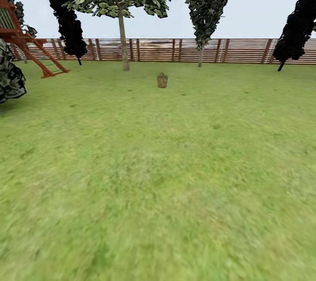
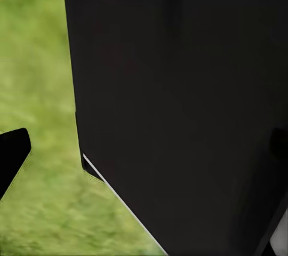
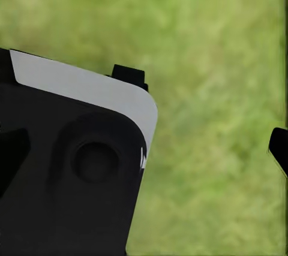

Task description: Take the three Easter eggs out of the wicker basket on the lawn in the garden, then place them on the lawn next to a single tree (choose any tree) so that all three eggs are next to the same tree and none are left in the basket.

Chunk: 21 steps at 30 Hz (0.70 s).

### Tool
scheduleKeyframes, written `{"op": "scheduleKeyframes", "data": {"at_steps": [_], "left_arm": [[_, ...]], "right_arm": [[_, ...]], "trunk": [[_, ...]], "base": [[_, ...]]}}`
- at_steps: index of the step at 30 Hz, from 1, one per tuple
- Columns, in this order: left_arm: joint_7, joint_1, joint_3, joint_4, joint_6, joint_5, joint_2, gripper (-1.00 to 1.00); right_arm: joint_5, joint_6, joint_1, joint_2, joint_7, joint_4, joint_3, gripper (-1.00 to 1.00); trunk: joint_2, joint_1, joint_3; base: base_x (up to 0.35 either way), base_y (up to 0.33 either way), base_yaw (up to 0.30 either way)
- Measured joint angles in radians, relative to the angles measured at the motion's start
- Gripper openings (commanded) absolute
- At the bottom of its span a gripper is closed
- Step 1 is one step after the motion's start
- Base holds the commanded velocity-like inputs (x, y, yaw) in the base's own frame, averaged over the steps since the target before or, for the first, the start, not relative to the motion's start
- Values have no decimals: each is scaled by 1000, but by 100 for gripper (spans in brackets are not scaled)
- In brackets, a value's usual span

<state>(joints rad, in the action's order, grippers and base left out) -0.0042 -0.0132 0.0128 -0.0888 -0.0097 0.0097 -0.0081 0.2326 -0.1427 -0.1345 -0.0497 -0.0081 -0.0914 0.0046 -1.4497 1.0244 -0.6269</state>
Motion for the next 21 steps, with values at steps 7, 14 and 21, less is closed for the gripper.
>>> {"op": "scheduleKeyframes", "data": {"at_steps": [7, 14, 21], "left_arm": [[0, 0, 0, 0, 0, 0, 0, 100], [0, 0, 0, 0, 0, 0, 0, 100], [0, 0, 0, 0, 0, 0, 0, 100]], "right_arm": [[0, 0, 0, 1, 1, 0, 0, 100], [0, 0, 0, 1, 1, 0, 0, 100], [0, 0, 0, 1, 1, 1, 0, 100]], "trunk": [[0, 0, 0], [0, 0, 0], [0, 0, 0]], "base": [[334, 0, 0], [334, 0, 0], [334, 0, 0]]}}
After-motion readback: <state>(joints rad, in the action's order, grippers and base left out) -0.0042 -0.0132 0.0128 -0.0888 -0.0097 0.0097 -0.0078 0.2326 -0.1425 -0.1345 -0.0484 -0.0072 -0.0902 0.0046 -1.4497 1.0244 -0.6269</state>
